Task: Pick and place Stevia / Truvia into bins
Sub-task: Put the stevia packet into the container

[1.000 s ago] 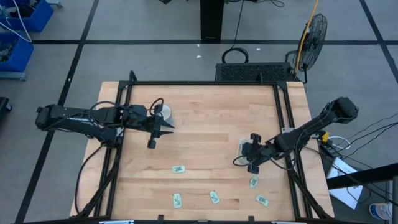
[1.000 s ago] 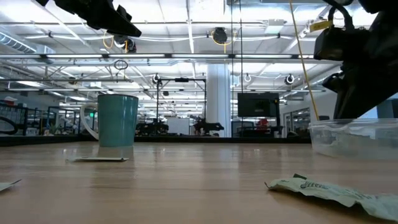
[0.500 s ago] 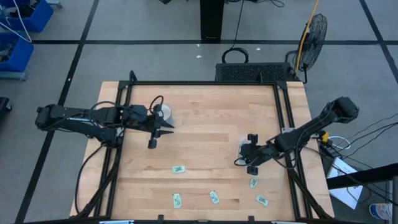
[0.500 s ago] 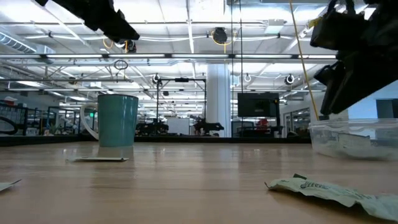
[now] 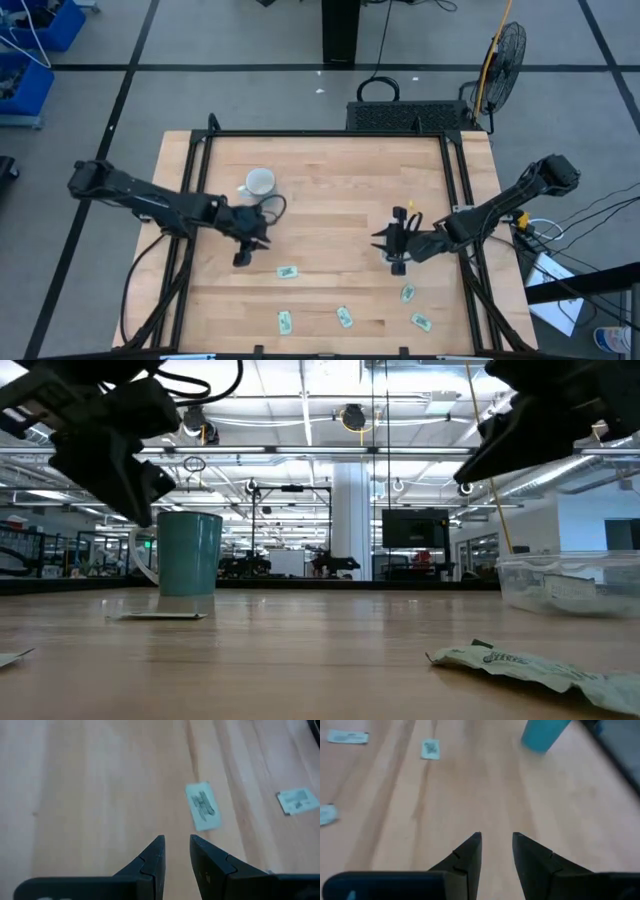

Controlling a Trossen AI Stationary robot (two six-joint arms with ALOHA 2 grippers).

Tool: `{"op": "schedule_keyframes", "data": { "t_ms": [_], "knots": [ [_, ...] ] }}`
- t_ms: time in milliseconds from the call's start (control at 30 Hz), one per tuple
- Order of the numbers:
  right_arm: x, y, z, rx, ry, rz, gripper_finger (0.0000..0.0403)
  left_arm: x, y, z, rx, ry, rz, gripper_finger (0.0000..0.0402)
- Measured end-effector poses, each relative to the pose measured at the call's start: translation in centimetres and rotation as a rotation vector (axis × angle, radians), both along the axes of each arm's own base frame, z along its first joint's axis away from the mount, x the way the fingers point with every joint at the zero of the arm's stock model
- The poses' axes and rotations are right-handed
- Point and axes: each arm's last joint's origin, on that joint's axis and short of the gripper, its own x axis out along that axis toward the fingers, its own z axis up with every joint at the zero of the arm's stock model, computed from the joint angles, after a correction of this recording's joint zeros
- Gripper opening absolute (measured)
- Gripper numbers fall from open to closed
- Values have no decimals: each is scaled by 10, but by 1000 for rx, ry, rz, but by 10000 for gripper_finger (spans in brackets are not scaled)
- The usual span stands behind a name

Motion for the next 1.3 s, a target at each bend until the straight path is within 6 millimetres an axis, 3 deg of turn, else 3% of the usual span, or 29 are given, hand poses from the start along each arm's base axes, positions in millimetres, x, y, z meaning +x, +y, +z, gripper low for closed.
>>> {"op": "schedule_keyframes", "data": {
  "t_ms": [367, 633, 800, 967, 1300],
  "knots": [
    [9, -1, 13, -172, -115, 48, 105, 11, -32, -30, -38, 115, -25, 100],
    [18, -7, 27, -327, -218, 98, 105, 25, -36, -33, 63, -24, -45, 191],
    [22, -12, 34, -414, -259, 109, 105, 28, -44, -48, 21, 38, -109, 223],
    [24, -17, 34, -476, -241, 114, 105, 33, -50, -63, 40, 49, -118, 215],
    [28, -28, 36, -498, -247, 73, 105, 37, -50, -72, 58, 56, -62, 173]
  ]
}}
